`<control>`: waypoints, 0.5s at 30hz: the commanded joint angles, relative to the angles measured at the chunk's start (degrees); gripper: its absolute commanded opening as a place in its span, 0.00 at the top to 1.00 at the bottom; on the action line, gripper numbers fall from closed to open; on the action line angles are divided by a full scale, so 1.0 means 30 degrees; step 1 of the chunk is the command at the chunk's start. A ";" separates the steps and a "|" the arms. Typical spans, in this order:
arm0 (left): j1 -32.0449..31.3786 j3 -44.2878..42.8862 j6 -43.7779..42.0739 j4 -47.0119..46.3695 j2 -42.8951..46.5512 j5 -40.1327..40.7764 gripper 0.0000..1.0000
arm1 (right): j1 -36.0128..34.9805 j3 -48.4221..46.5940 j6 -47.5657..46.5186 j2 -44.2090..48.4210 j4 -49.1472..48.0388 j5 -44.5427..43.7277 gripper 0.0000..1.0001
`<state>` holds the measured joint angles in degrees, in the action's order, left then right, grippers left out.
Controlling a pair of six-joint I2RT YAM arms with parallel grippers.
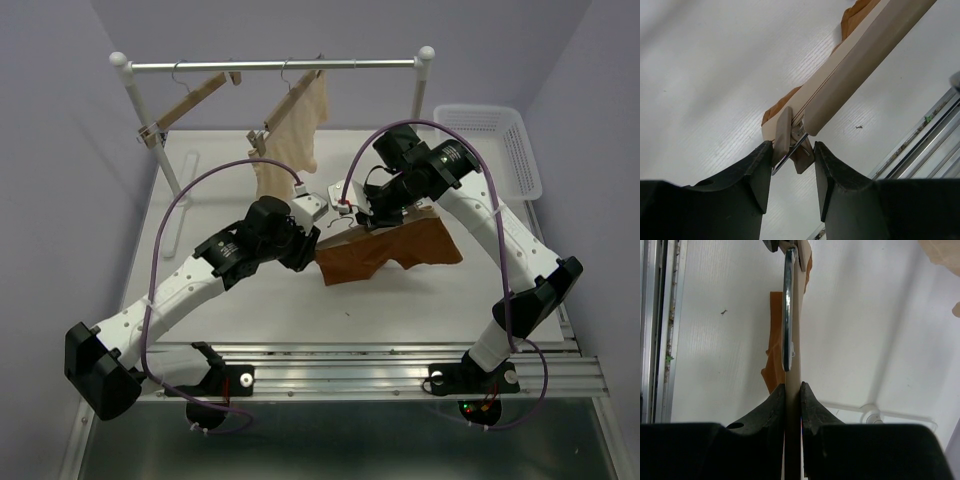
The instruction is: Remove the underwear clipped to the hanger
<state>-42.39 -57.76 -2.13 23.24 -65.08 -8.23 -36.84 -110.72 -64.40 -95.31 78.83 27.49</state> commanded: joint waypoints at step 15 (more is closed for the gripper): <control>-0.0108 -0.1693 0.0066 -0.1038 0.1564 0.1102 1.00 | -0.0025 0.0839 -0.0154 0.1415 -0.1429 0.0272 0.99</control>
<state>-42.44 -59.42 -2.07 24.36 -64.84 -5.65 -36.82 -109.73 -64.53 -94.67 77.01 27.51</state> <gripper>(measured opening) 0.461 0.187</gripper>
